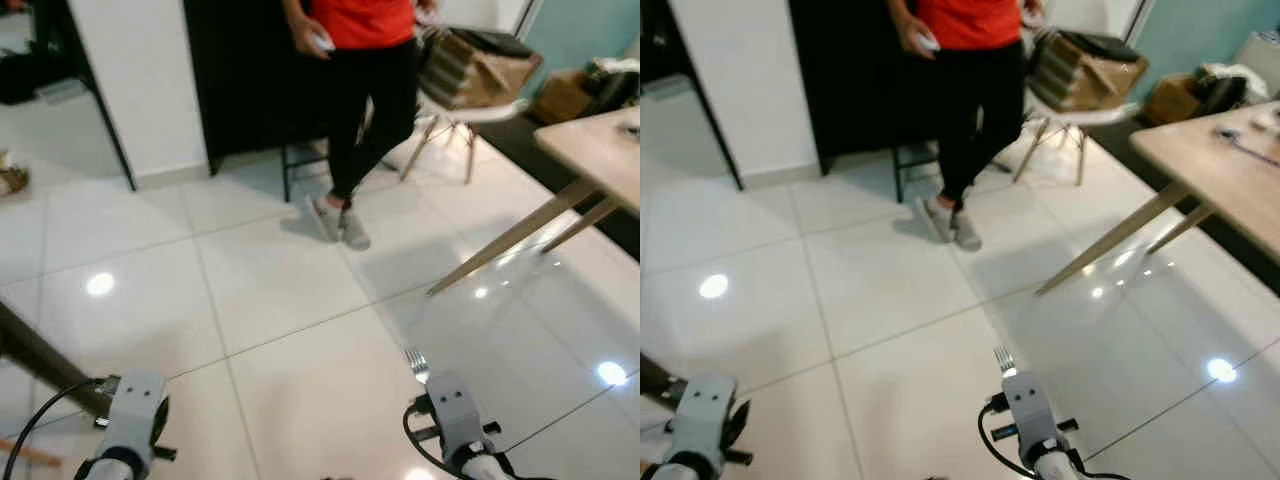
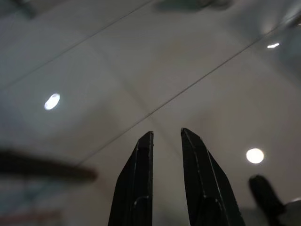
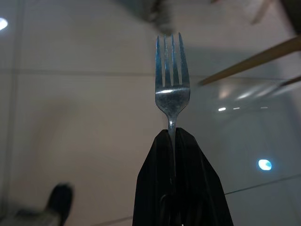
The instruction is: Setting the table
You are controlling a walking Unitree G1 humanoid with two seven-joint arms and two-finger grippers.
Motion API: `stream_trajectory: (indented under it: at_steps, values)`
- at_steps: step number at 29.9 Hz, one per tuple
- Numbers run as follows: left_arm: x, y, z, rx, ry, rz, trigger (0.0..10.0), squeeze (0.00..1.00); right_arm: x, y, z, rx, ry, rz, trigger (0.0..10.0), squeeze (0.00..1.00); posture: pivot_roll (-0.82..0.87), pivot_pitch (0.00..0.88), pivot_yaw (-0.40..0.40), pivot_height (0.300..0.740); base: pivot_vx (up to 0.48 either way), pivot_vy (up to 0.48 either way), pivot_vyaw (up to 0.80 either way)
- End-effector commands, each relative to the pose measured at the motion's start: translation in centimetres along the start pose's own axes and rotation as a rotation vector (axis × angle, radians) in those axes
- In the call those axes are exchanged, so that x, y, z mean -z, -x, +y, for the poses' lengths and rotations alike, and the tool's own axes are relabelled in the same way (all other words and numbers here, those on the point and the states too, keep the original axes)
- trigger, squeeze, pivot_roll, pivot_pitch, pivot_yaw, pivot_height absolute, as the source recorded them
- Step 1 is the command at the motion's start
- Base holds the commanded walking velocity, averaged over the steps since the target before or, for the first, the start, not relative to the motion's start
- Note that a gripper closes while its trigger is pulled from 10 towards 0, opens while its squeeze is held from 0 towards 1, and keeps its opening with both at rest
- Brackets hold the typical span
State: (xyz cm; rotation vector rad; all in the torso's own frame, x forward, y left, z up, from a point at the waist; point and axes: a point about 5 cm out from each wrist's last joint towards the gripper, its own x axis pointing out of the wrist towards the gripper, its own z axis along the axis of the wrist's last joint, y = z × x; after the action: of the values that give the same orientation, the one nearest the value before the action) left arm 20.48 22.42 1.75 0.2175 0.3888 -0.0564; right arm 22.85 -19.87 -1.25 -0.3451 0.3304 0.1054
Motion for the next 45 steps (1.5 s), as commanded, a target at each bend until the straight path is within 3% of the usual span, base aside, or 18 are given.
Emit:
stream_trajectory:
  at_steps: [1, 7, 45]
  values:
    - [0.7, 0.1, -0.3, 0.017, -0.005, 0.011, 10.0, 0.0, 0.6, 0.3, 0.2, -0.003, -0.005, 0.018, 8.4, 0.0, -0.03, 0.043, 0.016, 0.74, 0.0, 0.0, -0.8]
    - [0.2, -0.6, -0.3, 0.004, -0.012, -0.021, 10.0, 0.0, 0.4, 0.3, 0.2, 0.001, -0.008, 0.008, 8.4, 0.0, -0.03, 0.038, 0.022, 0.74, 0.0, 0.0, -0.8]
    - [-0.3, -1.0, -0.1, 0.001, -0.002, -0.057, 10.0, 0.0, -0.9, -0.4, 0.5, 0.01, -0.043, -0.044, 7.8, 0.0, -0.02, 0.042, 0.025, 0.74, 0.0, 0.0, -0.8]
